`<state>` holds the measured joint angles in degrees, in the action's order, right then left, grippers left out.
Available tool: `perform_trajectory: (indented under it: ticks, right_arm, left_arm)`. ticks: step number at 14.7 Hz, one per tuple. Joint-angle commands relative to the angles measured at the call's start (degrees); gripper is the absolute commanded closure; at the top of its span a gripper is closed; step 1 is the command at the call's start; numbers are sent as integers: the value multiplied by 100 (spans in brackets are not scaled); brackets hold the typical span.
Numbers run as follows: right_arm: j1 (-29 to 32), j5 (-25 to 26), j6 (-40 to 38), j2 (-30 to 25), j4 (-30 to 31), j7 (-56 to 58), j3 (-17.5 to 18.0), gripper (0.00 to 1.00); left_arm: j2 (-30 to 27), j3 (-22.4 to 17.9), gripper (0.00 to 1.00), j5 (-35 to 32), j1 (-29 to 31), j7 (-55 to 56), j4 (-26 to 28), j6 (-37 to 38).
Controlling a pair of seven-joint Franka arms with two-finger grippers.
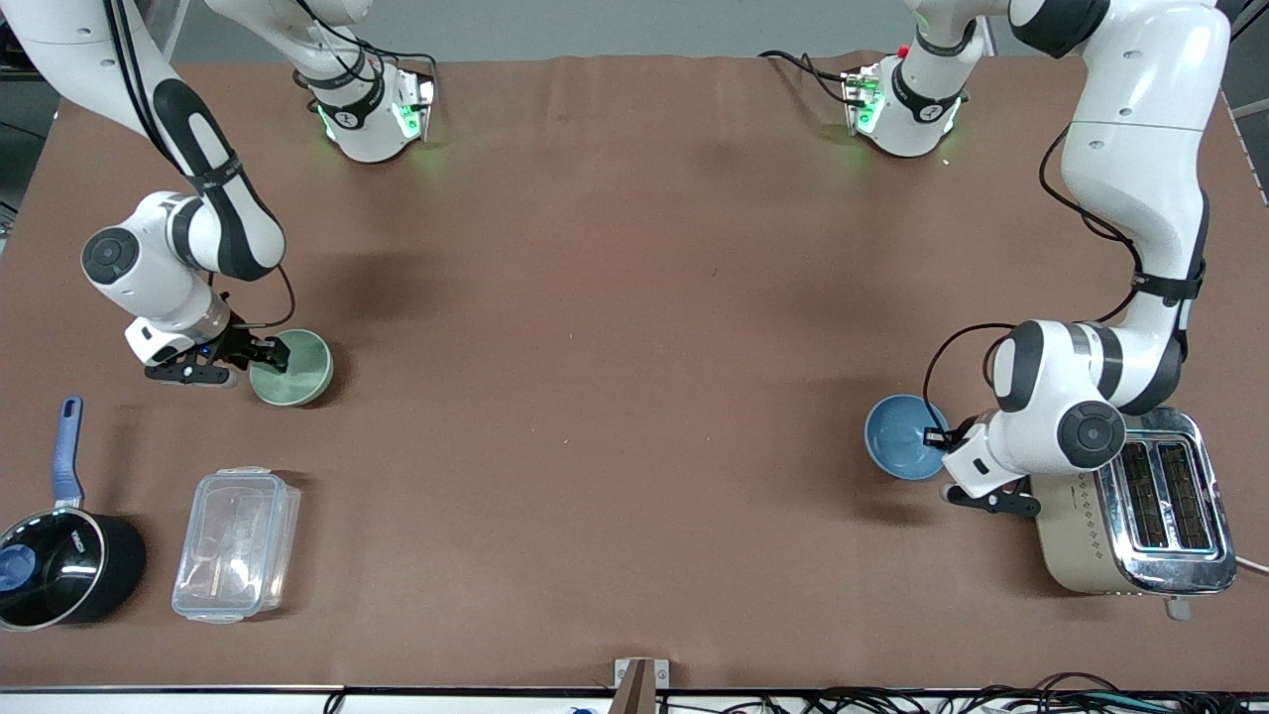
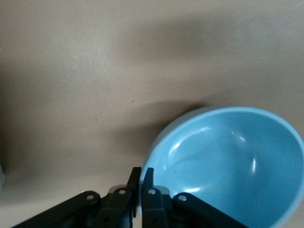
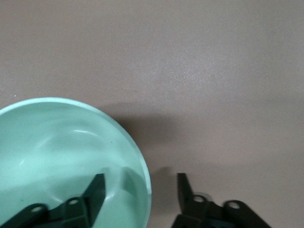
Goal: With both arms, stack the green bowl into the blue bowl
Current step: 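Grasp the bowl rims and carry both bowls toward the table middle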
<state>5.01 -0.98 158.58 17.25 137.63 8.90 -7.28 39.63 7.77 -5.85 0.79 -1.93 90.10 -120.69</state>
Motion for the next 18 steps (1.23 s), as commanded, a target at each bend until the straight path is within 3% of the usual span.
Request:
perform_trajectory:
  ticks: [1, 5, 9, 11, 14, 18]
  right_arm:
    - [70, -61, -2, -143, 133, -55, 77, 100]
    - [44, -61, -264, -187, 28, -117, 86, 100]
    - [35, -61, -1441, -635, -446, -99, 95, 100]
    - [26, -61, -2116, -837, -893, -91, 95, 100]
    - [-26, -61, -3575, -882, -2069, -90, 104, 100]
    - [-421, -174, -4282, -882, -2758, -493, 113, 100]
  left_arm:
    - [-201, 67, 99, -57, -254, 70, -106, 106]
    - [-307, 356, 100, -39, -772, 1042, -633, 659]
    - [-228, 630, 100, -39, -1404, 2396, -722, 678]
    - [-88, 630, 100, -39, -1861, 3046, -862, 652]
    - [97, 630, 100, -30, -2415, 4005, -933, 258]
    - [439, 630, 99, -13, -3013, 4832, -942, -392]
